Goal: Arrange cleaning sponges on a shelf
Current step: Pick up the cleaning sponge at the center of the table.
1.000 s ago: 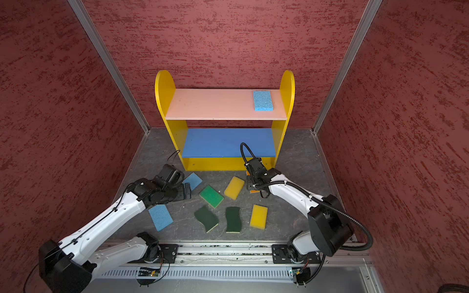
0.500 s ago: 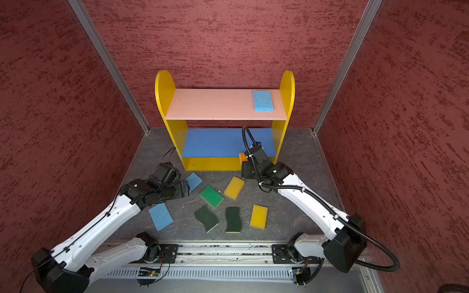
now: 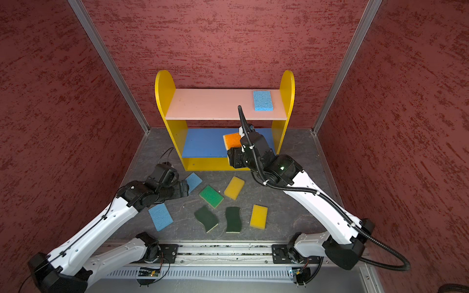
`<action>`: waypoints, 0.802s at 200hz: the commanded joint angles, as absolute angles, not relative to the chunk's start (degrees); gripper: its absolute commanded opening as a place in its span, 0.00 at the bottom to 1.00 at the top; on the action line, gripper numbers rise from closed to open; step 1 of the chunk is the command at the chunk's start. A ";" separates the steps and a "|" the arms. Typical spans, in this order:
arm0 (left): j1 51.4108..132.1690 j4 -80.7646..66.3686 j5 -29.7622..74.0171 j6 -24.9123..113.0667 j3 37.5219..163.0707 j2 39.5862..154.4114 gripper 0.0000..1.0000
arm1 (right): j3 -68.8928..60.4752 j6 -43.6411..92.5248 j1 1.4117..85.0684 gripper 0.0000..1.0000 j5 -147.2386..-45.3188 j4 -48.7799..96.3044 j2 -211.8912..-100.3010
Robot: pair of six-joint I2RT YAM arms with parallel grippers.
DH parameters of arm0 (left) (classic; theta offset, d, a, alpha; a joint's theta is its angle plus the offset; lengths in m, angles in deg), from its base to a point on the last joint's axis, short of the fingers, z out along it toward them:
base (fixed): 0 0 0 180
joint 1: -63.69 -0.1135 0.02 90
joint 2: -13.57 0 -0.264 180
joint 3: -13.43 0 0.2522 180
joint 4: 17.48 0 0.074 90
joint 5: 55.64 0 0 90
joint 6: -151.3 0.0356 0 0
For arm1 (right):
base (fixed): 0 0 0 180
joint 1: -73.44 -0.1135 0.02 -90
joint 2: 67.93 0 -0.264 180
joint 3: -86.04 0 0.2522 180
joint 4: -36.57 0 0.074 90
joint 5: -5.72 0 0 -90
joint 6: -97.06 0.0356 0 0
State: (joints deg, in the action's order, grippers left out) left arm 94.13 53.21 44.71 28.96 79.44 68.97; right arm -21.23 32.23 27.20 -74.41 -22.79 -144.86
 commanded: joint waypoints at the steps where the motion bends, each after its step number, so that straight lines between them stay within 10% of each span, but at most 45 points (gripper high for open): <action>1: 93.92 52.19 44.43 27.70 81.13 68.59 1.00 | -26.94 27.20 26.68 0.63 -72.94 -21.42 -147.23; 160: 93.93 50.34 47.95 29.03 90.77 72.02 0.99 | -58.39 18.22 29.99 0.69 -59.15 -14.89 -168.87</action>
State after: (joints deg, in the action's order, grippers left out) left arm 94.13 51.24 46.26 28.37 88.34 71.72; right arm -51.85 19.88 28.25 -62.13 -14.07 -165.14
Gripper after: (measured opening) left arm 0.994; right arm 0.692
